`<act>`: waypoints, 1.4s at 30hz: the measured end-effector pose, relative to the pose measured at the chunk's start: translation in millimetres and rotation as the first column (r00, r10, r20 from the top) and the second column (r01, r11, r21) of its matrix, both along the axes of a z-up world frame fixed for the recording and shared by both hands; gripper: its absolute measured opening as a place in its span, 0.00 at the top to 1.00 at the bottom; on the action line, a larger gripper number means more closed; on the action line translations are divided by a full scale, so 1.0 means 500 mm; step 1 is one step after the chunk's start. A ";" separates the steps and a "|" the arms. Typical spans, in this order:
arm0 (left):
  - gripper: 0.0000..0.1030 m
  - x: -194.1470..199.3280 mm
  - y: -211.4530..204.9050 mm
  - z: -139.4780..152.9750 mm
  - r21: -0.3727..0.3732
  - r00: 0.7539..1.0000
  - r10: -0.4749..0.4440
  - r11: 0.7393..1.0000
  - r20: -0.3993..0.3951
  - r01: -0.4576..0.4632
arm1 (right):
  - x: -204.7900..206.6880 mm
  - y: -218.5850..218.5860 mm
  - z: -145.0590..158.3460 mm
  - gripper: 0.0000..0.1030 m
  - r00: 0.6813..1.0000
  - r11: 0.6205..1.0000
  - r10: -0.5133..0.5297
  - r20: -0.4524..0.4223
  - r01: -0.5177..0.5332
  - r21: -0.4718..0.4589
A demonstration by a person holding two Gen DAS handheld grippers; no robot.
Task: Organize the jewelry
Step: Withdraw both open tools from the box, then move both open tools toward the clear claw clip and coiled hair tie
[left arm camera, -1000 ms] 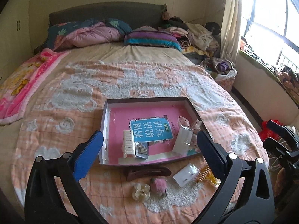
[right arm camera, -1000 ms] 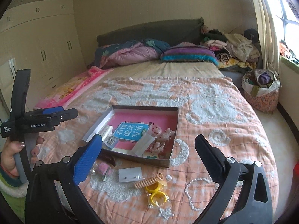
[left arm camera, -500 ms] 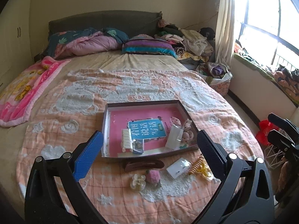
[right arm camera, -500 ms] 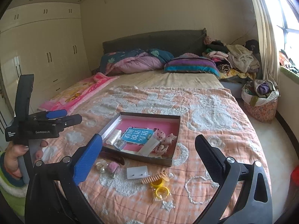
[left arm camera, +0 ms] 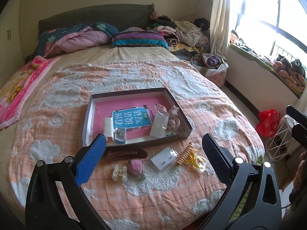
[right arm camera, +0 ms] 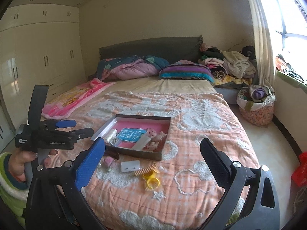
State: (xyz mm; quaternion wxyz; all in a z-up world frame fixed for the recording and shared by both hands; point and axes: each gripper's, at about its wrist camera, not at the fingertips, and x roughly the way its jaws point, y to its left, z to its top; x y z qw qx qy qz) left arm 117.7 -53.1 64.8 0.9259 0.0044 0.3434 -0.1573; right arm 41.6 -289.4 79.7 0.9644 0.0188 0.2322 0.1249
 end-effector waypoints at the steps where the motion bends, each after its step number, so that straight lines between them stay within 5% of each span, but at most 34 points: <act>1: 0.09 -0.001 -0.002 -0.001 0.005 1.000 0.003 1.000 -0.004 -0.003 | -0.005 -0.005 -0.002 0.04 1.000 1.000 -0.003 0.001 0.003 0.001; 22: 0.09 -0.066 -0.001 -0.003 0.070 1.000 0.005 0.998 -0.002 -0.005 | -0.051 0.006 -0.020 0.04 0.999 0.999 0.053 -0.001 -0.053 -0.006; 42: 0.09 -0.099 0.027 -0.100 0.104 0.997 0.016 0.995 -0.075 -0.008 | -0.025 0.086 -0.124 0.04 0.984 0.991 0.126 -0.125 -0.131 -0.035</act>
